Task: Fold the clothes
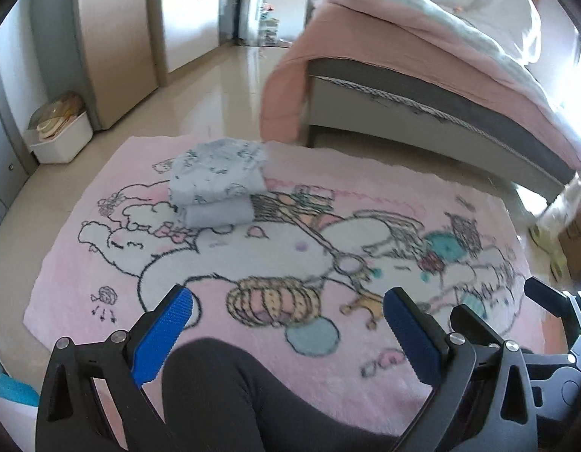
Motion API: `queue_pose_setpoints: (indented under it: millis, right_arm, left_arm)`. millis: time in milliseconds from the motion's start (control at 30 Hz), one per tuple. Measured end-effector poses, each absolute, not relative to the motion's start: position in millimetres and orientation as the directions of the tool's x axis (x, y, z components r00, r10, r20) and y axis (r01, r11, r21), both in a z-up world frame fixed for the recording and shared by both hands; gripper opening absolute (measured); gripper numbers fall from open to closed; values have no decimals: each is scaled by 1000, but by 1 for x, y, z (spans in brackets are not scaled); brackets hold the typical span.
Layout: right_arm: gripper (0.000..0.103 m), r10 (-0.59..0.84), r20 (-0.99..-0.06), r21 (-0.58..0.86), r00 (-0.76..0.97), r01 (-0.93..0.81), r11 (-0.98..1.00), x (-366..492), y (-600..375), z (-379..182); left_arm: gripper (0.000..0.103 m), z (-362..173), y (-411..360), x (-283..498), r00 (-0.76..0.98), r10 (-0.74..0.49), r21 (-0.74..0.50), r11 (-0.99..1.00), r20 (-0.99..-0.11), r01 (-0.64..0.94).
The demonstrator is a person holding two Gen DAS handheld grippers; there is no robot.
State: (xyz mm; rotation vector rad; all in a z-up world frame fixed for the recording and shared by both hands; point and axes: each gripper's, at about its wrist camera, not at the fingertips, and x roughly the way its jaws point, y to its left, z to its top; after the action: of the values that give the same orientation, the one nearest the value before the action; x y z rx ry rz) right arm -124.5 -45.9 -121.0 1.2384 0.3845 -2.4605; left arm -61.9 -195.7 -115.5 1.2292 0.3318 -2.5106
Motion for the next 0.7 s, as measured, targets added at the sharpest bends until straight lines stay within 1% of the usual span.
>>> queue_pose_setpoints:
  millis: [133,267,333,467,633,700]
  right_arm:
    - [103,-161,-808,-81,-567,377,-923,-105,-17,-106]
    - [103,-142,-793,-101,-592,358,-928,-79,1,-82]
    - [103,-128,-772,-130,-623,351,-927,-65,8,-69]
    - [103,-176,-753,-70,-634,343,-937,-47,26,-53]
    - [103,-142,-731,-97,-667,308,-946,-20,36,-35]
    - [103,-112,-742,-115,-661,290,-950,-10,39,-30]
  left_arm:
    - [103,-98,-172,-49,-590,-171,-54,-937,-789,345]
    - [103,-74,-152,-23,-631,-172,-48,-948,-756,315]
    - [103,-63,-145,-13,-648,-176,-42,-951,-741,307]
    - [103,-43,-132,5,-684,-197,-20,-955,-702,296]
    - [103,-27,-121,23,-690,-190,1,-964,-698,264]
    - [103,-22,-116,32,-689,-192,16,-967,-699,254]
